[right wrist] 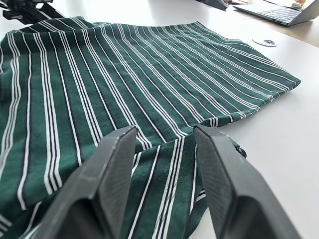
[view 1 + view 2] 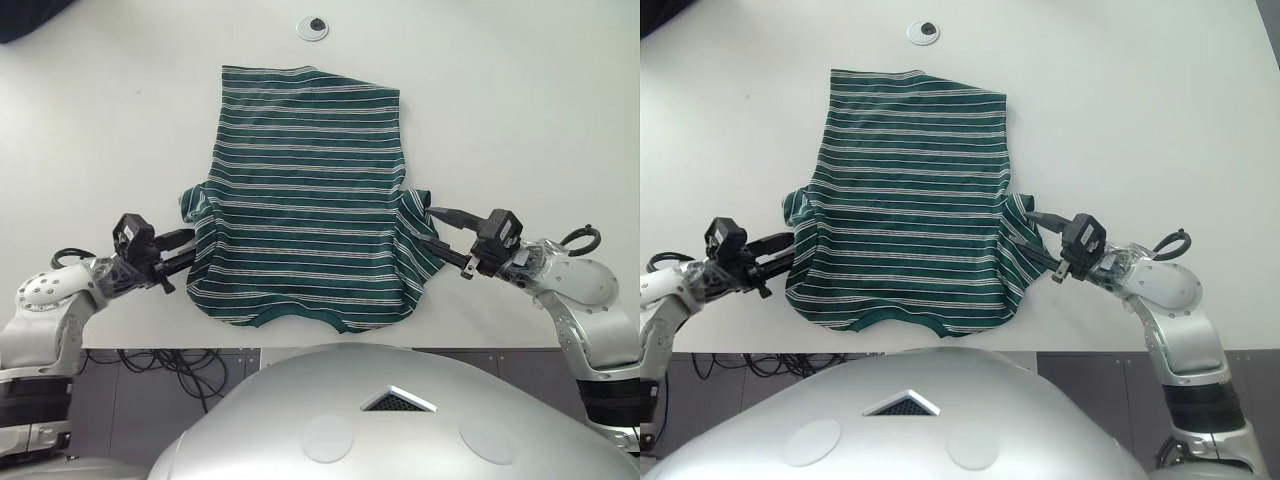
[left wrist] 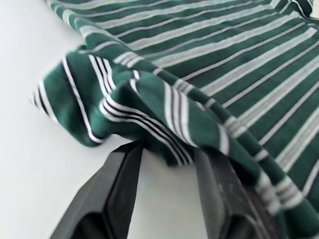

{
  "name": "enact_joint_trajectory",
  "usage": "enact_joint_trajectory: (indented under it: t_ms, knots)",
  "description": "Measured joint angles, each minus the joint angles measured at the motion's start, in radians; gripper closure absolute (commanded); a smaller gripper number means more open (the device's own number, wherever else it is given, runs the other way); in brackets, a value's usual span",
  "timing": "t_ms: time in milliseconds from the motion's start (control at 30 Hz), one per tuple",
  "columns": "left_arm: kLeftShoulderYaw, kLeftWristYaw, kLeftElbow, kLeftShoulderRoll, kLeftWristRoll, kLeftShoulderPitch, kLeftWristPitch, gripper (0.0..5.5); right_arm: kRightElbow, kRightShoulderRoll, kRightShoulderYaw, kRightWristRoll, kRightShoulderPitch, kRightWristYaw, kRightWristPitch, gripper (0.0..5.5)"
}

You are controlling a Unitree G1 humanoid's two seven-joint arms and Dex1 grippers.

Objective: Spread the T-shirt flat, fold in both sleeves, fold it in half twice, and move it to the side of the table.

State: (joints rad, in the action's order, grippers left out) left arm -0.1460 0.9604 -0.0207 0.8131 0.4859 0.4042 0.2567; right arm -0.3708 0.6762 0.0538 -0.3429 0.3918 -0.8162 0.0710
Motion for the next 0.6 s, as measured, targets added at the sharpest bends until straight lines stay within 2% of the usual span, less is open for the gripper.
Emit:
enact_joint_trajectory:
  t_ms: [67, 500, 600]
  knots:
    - [0.02, -0.026, 0.009, -0.011, -0.028, -0.031, 0.0, 3.68, 0.0, 0.0, -0.004, 0.001, 0.002, -0.005, -0.002, 3.41]
    - [0.04, -0.107, 0.012, -0.042, -0.107, -0.065, -0.031, 5.48, 0.002, 0.0, -0.01, 0.002, 0.011, -0.011, -0.026, 3.37]
    - [0.019, -0.074, 0.03, -0.045, -0.079, -0.068, -0.031, 5.48, 0.003, 0.0, -0.01, 0.004, 0.011, -0.011, -0.027, 3.37]
